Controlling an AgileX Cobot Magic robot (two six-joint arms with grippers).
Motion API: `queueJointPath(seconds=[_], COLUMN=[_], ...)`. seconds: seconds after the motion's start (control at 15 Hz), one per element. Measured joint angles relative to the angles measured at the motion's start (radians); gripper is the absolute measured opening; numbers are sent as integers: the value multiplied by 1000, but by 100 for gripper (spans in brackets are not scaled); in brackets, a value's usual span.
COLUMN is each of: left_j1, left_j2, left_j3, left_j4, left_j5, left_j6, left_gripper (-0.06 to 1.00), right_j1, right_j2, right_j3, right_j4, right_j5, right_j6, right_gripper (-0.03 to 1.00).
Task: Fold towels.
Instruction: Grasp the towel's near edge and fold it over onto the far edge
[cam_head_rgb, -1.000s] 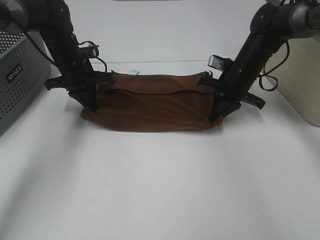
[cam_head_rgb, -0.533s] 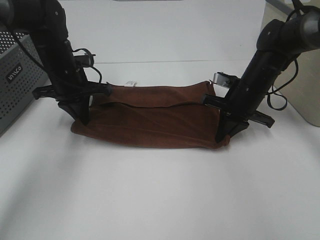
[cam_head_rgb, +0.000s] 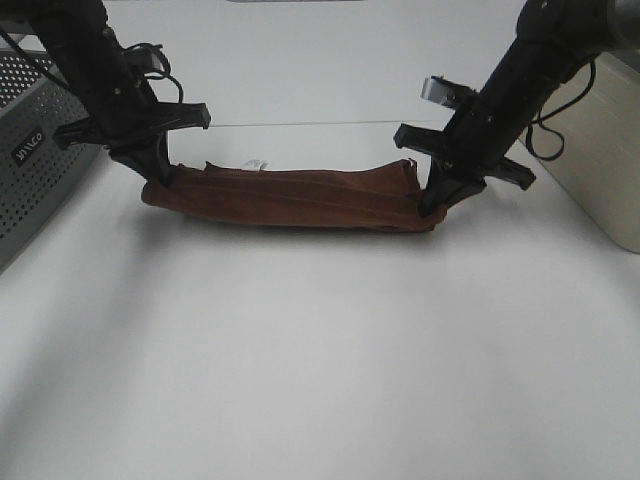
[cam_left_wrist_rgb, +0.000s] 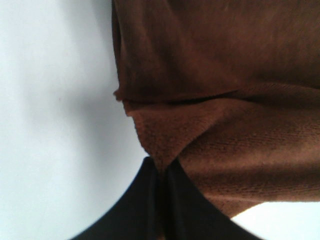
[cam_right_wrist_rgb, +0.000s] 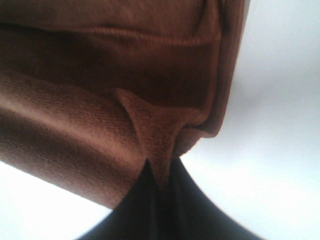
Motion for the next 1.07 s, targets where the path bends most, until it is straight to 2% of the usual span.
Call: queueJointPath(seconds=[0.33,0.47,0.6,0.67,0.73,0.8,0.87,0.93,1.0,1.07], left_j1=[0,0,0,0,0,0,0,0,0,0], left_j2=[93,132,156,166,171,175,175,175,175,175], left_j3=[-97,-112,-115,-115,-115,-115,-115,-115,-116,-121], left_j4=[-14,-16,-13,-5,3,4,4,7,14,28], left_j5=[-184,-279,-325,-331,-335,-338,-340,-339,-331,-317], left_j6=[-37,-64,-69,-69,-69,-69,-69,-69,-69,-69], left_gripper=[1,4,5,7,13,21,34,52,68,80], right_j1=[0,0,0,0,0,0,0,0,0,0], right_j2=[118,162,174,174,174,175,176,176,176,173], right_j3=[-221,-240,-240,-241,-243,-243,-243,-243,-243,-243], right_j4=[-16,-19,-20,-20,-19,-17,-12,-12,-13,-20], right_j5=[-15,-99,-143,-152,-157,-153,-143,-128,-115,-99], right_j6=[0,0,0,0,0,0,0,0,0,0], right_gripper=[0,0,2,7,18,35,51,67,76,81])
